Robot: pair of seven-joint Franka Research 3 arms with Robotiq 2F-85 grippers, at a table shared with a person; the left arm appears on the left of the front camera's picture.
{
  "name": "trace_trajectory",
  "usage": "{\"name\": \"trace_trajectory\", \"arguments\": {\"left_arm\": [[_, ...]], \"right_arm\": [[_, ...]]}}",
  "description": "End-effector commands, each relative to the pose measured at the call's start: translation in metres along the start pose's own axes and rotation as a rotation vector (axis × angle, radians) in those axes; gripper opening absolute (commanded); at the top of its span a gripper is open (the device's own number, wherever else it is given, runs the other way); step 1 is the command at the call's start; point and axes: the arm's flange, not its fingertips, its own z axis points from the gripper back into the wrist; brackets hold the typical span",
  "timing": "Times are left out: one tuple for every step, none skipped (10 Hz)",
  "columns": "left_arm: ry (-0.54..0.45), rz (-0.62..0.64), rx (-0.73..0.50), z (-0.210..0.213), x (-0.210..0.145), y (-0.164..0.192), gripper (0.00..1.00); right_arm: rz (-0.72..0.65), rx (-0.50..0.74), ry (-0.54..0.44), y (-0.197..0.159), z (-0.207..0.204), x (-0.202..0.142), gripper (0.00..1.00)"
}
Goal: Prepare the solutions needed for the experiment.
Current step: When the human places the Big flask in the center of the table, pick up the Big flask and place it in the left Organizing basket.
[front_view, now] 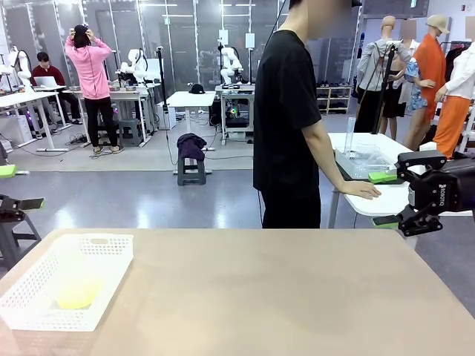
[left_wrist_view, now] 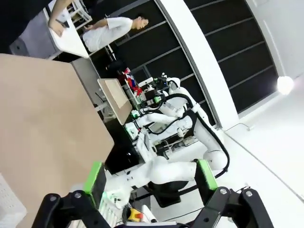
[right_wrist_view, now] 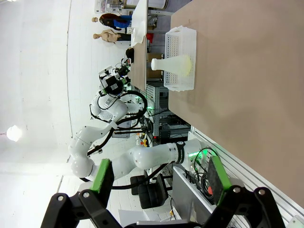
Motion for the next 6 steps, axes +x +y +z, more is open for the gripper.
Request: {"name": "trace_trajectory", "arguments": {"left_arm": [[0.058,-0.018,0.059,-0.001,0.012,0.000,0.96],[0.000,0.000,0.000,0.000,0.000,0.000,0.96],[0.000,0.000,0.000,0.000,0.000,0.000,0.96],[0.000,0.000,0.000,0.000,0.000,0.000,0.96],[0.000,0.000,0.000,0.000,0.000,0.000,0.96],[0.000,0.000,0.000,0.000,0.000,0.000,0.96]], "right_arm": [[0.003,0.008,-0.003,0.000,0.000,0.000,1.00],[0.003,0.008,-0.003,0.000,0.000,0.000,1.00],[0.003,0.008,-0.003,0.000,0.000,0.000,1.00],[0.003,0.008,-0.003,0.000,0.000,0.000,1.00],[0.003,0.008,-0.003,0.000,0.000,0.000,1.00],[0.003,0.008,-0.003,0.000,0.000,0.000,1.00]]}}
